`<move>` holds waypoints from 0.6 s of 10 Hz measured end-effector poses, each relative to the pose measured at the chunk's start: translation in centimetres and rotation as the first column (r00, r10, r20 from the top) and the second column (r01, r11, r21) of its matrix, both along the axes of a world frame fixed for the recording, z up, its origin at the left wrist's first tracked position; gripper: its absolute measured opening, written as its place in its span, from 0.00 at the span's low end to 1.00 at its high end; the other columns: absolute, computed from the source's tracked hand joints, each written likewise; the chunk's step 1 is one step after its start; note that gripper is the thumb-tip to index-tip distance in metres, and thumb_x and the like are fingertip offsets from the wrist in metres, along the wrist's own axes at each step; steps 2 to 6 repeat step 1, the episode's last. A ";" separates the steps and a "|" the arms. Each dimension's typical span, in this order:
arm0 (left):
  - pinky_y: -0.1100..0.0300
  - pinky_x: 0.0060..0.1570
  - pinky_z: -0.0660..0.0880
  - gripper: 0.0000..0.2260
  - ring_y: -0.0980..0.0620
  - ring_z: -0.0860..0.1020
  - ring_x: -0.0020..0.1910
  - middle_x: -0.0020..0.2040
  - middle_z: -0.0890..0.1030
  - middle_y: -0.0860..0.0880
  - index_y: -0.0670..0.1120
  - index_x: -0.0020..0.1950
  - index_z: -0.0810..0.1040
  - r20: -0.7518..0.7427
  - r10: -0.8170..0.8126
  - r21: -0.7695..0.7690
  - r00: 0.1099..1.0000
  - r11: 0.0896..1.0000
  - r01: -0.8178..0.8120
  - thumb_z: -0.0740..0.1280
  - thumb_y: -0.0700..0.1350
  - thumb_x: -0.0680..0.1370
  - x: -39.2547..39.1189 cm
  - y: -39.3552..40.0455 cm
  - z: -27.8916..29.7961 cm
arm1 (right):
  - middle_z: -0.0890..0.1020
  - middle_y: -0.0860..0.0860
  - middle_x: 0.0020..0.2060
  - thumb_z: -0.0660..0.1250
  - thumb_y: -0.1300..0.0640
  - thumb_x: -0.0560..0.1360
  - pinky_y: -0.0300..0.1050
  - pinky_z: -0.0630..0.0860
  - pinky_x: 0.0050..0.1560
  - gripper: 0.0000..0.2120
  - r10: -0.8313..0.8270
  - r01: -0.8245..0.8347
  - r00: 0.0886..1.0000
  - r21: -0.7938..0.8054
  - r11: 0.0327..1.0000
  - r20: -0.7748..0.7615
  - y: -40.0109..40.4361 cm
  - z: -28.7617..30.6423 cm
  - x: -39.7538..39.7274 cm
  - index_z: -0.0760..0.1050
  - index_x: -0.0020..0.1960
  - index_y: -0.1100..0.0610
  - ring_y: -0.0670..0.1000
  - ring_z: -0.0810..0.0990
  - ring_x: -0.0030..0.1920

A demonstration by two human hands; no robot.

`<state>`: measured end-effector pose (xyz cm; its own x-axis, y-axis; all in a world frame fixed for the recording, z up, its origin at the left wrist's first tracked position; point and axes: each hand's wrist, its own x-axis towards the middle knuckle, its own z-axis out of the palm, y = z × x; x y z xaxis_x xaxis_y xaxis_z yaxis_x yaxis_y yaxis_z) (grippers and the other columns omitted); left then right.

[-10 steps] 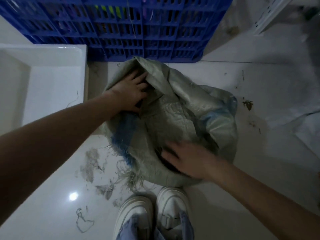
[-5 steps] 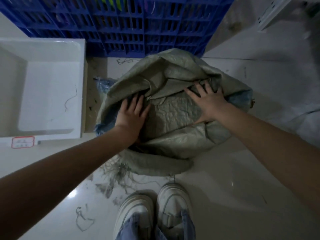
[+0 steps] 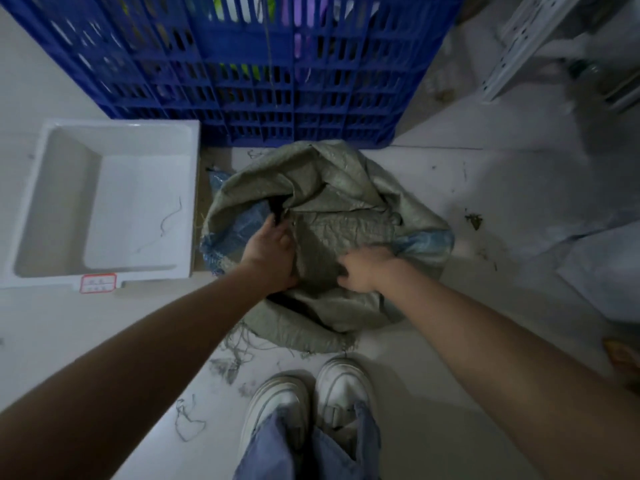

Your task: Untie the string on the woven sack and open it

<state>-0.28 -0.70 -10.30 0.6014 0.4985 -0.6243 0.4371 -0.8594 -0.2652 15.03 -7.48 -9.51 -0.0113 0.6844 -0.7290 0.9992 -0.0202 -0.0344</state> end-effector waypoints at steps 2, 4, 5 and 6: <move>0.49 0.75 0.50 0.30 0.45 0.47 0.78 0.78 0.54 0.43 0.42 0.77 0.53 0.098 0.072 -0.107 0.993 0.992 -0.061 0.53 0.57 0.79 -0.1 -0.9 3.3 | 0.65 0.56 0.73 0.54 0.43 0.79 0.51 0.68 0.67 0.29 -0.069 0.068 0.997 -0.013 0.998 -0.022 -0.2 2.4 -0.2 0.55 0.76 0.51 0.58 0.67 0.70; 0.49 0.75 0.50 0.30 0.45 0.47 0.78 0.78 0.54 0.43 0.42 0.77 0.53 0.098 0.072 -0.107 0.993 0.992 -0.061 0.53 0.57 0.79 -0.1 -0.9 3.3 | 0.65 0.56 0.73 0.54 0.43 0.79 0.51 0.68 0.67 0.29 -0.069 0.068 0.997 -0.013 0.998 -0.022 -0.2 2.4 -0.2 0.55 0.76 0.51 0.58 0.67 0.70; 0.49 0.75 0.50 0.30 0.45 0.47 0.78 0.78 0.54 0.43 0.42 0.77 0.53 0.098 0.072 -0.107 0.993 0.992 -0.061 0.53 0.57 0.79 -0.1 -0.9 3.3 | 0.65 0.56 0.73 0.54 0.43 0.79 0.51 0.68 0.67 0.29 -0.069 0.068 0.997 -0.013 0.998 -0.022 -0.2 2.4 -0.2 0.55 0.76 0.51 0.58 0.67 0.70; 0.49 0.75 0.50 0.30 0.45 0.47 0.78 0.78 0.54 0.43 0.42 0.77 0.53 0.098 0.072 -0.107 0.993 0.992 -0.061 0.53 0.57 0.79 -0.1 -0.9 3.3 | 0.65 0.56 0.73 0.54 0.43 0.79 0.51 0.68 0.67 0.29 -0.069 0.068 0.997 -0.013 0.998 -0.022 -0.2 2.4 -0.2 0.55 0.76 0.51 0.58 0.67 0.70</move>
